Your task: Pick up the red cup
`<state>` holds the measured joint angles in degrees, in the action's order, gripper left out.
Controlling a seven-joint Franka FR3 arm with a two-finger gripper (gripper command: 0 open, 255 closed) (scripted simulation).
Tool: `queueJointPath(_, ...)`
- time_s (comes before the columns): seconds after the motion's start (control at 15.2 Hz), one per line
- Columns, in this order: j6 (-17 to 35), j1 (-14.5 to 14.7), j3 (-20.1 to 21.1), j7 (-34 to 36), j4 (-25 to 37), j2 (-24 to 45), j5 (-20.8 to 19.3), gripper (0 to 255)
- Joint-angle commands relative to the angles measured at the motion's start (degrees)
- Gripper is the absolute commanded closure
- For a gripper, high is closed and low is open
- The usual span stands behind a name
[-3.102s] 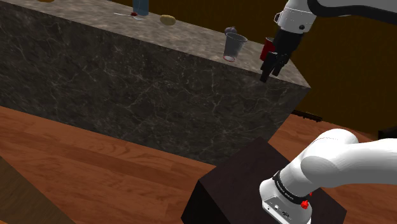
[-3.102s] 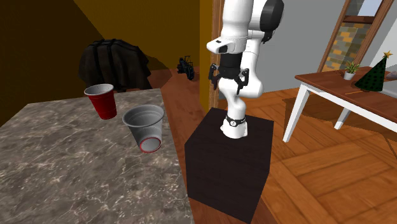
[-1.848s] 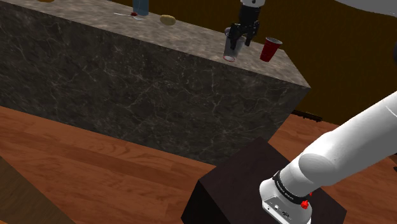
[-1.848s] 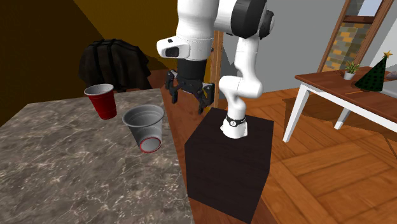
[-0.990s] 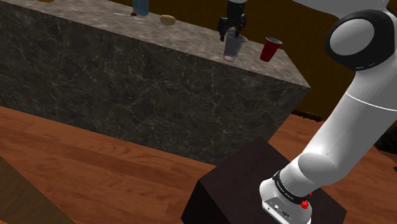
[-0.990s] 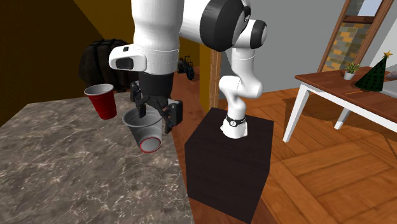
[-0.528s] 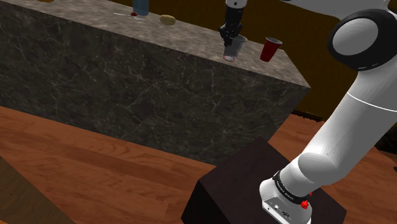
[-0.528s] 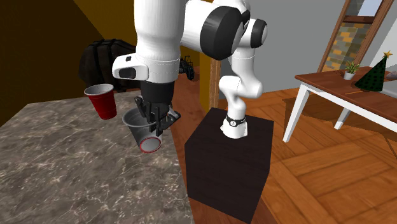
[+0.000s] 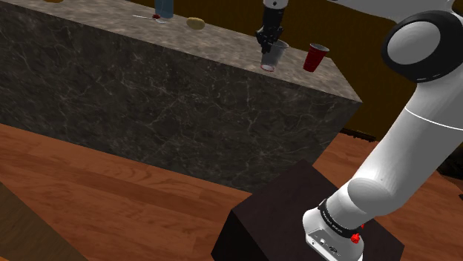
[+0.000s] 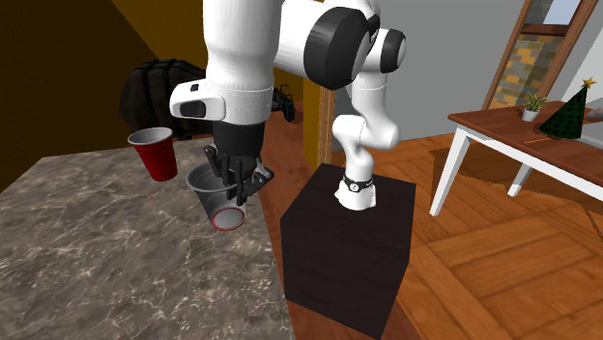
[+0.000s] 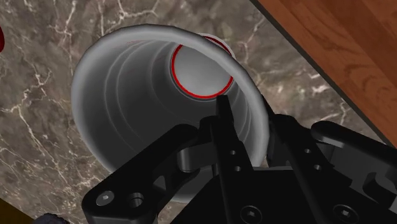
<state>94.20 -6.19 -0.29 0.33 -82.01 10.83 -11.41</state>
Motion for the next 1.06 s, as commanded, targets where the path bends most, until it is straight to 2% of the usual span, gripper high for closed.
queueJointPath(0.0,-1.3,0.1,0.0,-0.2,1.6,0.3,0.0,255)
queueJointPath(0.86,-13.5,0.4,0.0,-2.3,18.8,5.2,-0.1,255)
queueJointPath(0.99,-13.6,0.4,0.0,-2.4,19.1,5.2,-0.1,255)
